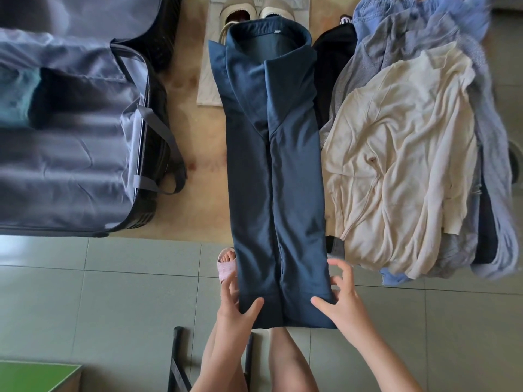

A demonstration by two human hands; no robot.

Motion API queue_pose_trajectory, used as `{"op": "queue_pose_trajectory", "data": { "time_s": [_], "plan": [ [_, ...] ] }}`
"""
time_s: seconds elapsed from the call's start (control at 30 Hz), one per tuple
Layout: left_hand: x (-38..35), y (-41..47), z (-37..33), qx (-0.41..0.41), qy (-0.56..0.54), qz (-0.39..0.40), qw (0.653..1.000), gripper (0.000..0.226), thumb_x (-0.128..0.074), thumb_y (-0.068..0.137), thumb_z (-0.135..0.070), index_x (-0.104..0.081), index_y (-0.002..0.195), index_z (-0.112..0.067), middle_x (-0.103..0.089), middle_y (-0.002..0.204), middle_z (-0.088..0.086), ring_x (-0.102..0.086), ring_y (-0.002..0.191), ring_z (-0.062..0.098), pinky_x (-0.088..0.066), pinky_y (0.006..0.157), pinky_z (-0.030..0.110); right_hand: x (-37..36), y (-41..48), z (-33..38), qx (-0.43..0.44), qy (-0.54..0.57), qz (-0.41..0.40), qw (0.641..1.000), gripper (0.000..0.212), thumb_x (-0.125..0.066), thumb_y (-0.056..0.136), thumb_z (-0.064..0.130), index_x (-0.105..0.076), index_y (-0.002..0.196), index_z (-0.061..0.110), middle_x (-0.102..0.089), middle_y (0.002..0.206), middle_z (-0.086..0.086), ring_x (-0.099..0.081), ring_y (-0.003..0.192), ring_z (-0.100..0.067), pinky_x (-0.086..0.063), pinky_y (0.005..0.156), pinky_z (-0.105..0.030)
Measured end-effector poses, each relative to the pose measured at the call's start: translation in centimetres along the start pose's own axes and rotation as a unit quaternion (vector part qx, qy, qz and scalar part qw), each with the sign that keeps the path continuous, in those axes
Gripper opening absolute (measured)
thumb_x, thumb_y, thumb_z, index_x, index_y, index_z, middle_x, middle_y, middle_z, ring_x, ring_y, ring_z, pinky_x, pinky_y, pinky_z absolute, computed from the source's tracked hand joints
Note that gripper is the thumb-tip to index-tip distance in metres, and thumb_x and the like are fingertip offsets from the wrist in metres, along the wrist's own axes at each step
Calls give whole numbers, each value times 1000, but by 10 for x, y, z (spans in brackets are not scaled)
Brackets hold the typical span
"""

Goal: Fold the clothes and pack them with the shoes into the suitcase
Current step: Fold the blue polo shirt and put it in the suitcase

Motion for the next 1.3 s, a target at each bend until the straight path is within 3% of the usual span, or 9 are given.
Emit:
{"op": "queue_pose_trajectory", "data": {
  "time_s": [0.1,0.2,0.47,0.57,0.63,0.77,0.87,1.0,1.3],
  "plan": [
    [7,-7,-1,-48,49,-23,997,72,-70,80,-3,-37,123,-50,-45,129,-25,-55,119,19,-48,99,45,7,-9,3,-2,11,12,1000,68,-72,77,3,-39,114,49,-63,99,0,-65,74,-16,-49,69,-27],
    [12,-2,-12,-103,70,-51,991,69,-71,74,-23,-39,126,-55,-37,131,-35,-52,122,28,-46,99,50,14,-6,20,24,42,-13,999,59,-71,77,0,-49,116,39,-60,111,8,-65,78,-15,-50,74,-25],
    [5,48,-98,-142,8,-57,988,18,-64,87,-4,-69,98,-17,-70,104,-3,-64,87,-2,-50,76,13,33,52,92,87,132,-87,984,22,-64,86,3,-69,93,23,-67,89,11,-59,76,3,-43,70,-9],
    [2,84,-123,-81,-95,-50,991,5,-63,89,-8,-68,90,-7,-69,105,9,-68,96,18,-58,77,29,34,84,117,47,229,-95,968,9,-60,92,12,-69,94,9,-68,93,-1,-66,87,-16,-50,68,-13],
    [1,103,-137,-46,-148,-25,988,17,-61,92,-18,-60,104,-5,-65,110,12,-69,94,22,-60,73,31,34,105,126,27,274,-79,958,12,-57,95,16,-64,98,7,-64,94,-3,-68,90,-23,-56,75,-26],
    [6,126,-137,-69,3,-40,997,54,-62,91,-32,-39,136,-14,-51,129,-1,-64,101,20,-55,71,25,32,127,117,33,110,-111,987,45,-65,87,10,-51,130,13,-56,96,15,-63,75,-11,-52,84,-34],
    [18,134,-118,-67,144,-112,981,52,-64,89,-32,-44,134,-15,-53,130,1,-54,115,21,-41,86,24,31,126,109,58,11,-189,980,47,-70,83,16,-54,126,15,-55,103,3,-54,74,-8,-46,81,-25],
    [18,128,-102,-23,160,-70,984,40,-66,88,-26,-53,123,-10,-61,114,4,-55,99,15,-38,81,22,23,114,94,50,28,-180,982,38,-77,78,25,-57,109,18,-56,88,6,-50,73,-3,-39,67,-10],
    [16,110,-72,18,121,-80,989,21,-59,93,-22,-59,108,-8,-62,94,-1,-59,93,18,-37,73,23,9,96,56,10,29,-131,991,29,-73,82,23,-56,106,18,-67,90,-4,-62,82,-16,-44,67,-23]
  ]
}}
Point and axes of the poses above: each hand's wrist, its own y-axis towards the middle knuckle, its own x-axis out of the back of the hand, z = x × y, the point moved 1 cm from there along y, towards the middle knuckle
